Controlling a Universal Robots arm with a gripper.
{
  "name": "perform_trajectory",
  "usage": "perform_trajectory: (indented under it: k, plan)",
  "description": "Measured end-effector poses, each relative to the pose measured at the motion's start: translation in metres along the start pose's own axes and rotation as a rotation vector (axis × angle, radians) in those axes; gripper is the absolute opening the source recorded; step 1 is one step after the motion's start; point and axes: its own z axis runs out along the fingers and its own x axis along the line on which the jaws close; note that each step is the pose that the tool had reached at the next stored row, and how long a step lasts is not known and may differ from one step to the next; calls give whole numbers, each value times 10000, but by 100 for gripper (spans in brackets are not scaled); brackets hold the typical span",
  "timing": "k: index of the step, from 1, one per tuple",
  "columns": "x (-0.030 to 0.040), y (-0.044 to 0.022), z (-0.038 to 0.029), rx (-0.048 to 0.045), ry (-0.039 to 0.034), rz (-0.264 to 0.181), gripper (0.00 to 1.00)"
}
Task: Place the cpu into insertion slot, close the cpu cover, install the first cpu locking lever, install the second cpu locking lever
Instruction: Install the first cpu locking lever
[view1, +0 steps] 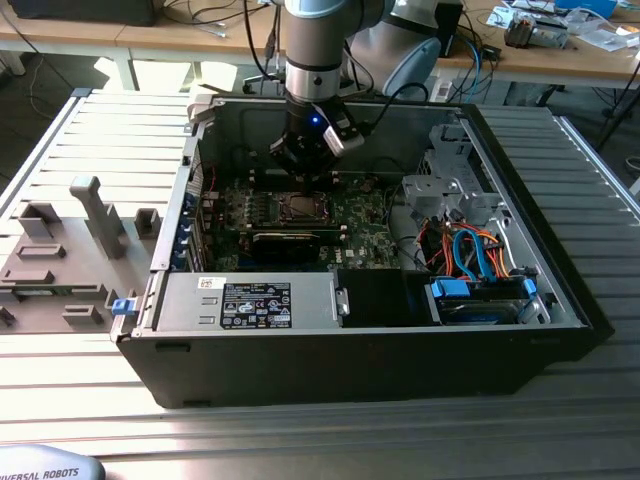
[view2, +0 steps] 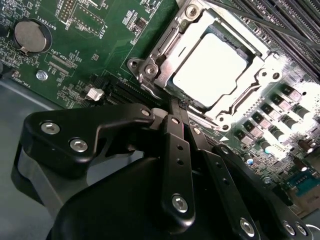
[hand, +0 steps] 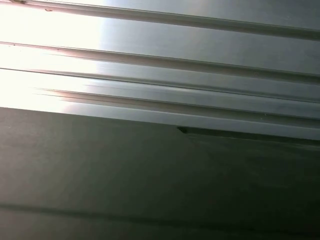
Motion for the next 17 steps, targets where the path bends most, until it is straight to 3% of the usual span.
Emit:
perform_trajectory:
  k: [10, 17]
  plan:
    - [-62, 9, 15, -23, 17, 0, 11]
    - [-91, -8, -30, -17, 32, 0, 11]
